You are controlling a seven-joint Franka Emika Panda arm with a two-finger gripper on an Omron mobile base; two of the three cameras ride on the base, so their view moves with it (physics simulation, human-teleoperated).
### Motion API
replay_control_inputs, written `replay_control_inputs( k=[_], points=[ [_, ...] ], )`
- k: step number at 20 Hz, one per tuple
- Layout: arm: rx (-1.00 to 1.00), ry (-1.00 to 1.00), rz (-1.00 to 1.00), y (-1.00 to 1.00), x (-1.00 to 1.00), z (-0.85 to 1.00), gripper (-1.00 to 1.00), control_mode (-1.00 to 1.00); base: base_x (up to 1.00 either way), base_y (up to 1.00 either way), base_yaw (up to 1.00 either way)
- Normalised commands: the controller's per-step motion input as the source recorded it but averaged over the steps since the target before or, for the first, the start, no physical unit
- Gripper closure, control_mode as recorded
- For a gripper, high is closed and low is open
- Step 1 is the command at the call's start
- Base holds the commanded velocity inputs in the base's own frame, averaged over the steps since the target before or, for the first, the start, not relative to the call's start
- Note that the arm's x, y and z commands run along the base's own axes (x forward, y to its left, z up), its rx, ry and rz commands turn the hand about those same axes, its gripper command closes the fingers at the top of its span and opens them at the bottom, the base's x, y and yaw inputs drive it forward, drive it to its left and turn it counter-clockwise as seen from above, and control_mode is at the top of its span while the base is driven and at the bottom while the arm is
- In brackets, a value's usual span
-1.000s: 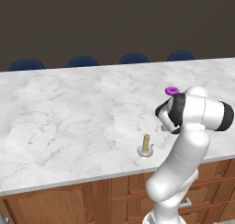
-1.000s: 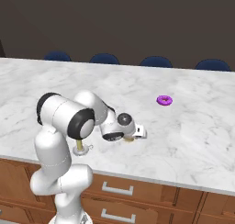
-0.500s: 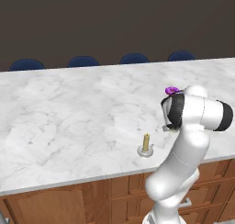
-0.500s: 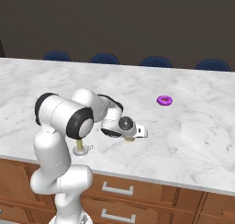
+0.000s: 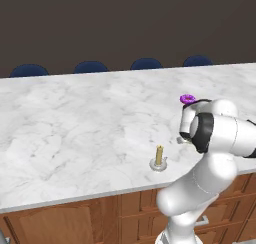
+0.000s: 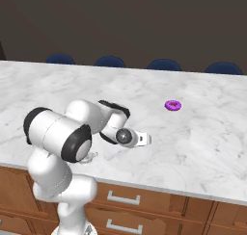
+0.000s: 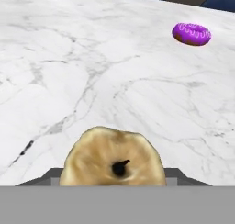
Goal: Pick the candle and candle from the dining table and place them in the open cabinet. Close the cabinet after placing the objects.
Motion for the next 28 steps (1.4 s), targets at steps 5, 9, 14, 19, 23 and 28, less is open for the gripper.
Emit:
replay_control_inputs(
  k=[5,9,14,19,23,28],
  points=[
    [0.0,0.03,0.05,0.0,0.0,0.58,1.0,-1.0,0.0,0.0,0.0],
    [0.02,0.12,0.06,-0.02,0.0,0.68,1.0,-1.0,0.0,0.0,0.0],
    [0.1,0.24,0.08,-0.13,0.02,0.76,1.0,-1.0,0.0,0.0,0.0],
    [0.08,0.17,0.09,-0.21,0.0,1.0,1.0,-1.0,0.0,0.0,0.0],
    [0.05,0.11,0.08,-0.26,0.0,1.0,1.0,-1.0,0.0,0.0,0.0],
    [0.04,0.1,0.06,-0.29,0.1,1.0,1.0,-1.0,0.0,0.0,0.0]
  ],
)
